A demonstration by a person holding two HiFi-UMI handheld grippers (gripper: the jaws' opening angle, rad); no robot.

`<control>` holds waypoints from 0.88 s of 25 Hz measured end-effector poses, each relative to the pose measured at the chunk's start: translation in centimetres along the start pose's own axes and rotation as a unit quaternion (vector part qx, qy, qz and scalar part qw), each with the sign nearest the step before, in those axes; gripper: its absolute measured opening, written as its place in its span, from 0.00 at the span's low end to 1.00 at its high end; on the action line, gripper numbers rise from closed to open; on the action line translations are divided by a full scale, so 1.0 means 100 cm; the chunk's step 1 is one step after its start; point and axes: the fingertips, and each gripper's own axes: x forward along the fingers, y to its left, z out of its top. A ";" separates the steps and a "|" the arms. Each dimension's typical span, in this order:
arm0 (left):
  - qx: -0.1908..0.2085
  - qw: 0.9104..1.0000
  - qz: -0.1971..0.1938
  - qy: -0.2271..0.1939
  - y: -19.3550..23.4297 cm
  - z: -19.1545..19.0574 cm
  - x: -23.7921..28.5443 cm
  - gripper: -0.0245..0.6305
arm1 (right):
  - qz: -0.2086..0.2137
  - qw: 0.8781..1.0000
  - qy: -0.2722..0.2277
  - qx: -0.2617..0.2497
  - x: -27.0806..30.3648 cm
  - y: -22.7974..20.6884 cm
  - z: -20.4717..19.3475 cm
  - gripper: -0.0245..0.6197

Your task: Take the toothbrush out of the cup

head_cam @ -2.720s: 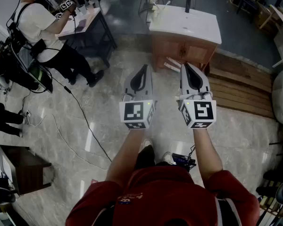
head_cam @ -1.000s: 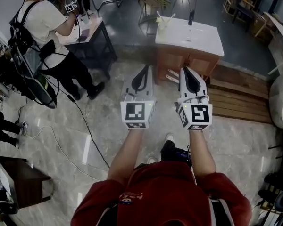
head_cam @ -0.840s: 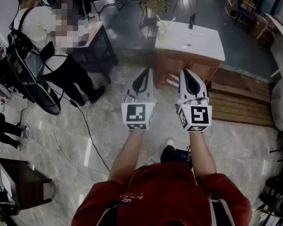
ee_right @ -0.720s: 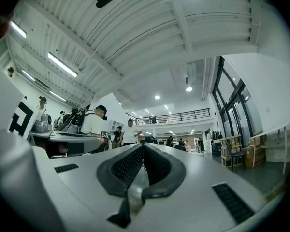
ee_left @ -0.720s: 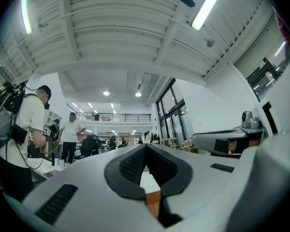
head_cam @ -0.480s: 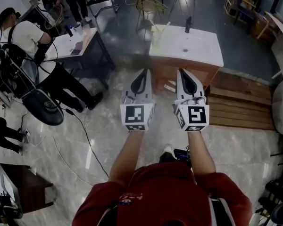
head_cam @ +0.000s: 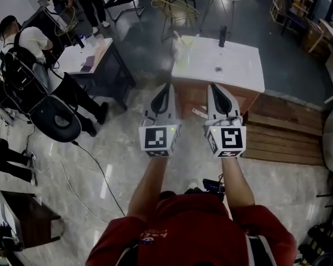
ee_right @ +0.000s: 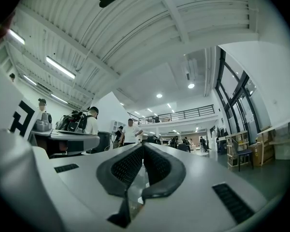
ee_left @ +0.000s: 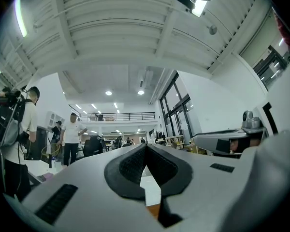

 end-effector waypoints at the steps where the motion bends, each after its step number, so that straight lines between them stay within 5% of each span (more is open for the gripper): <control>1: 0.002 1.000 0.003 0.000 0.000 0.000 0.005 0.08 | 0.003 1.000 0.000 0.000 0.004 -0.004 -0.001 0.08; 22: -0.012 1.000 -0.016 -0.015 0.071 -0.038 0.121 0.08 | -0.014 1.000 0.013 -0.023 0.139 -0.026 -0.045 0.08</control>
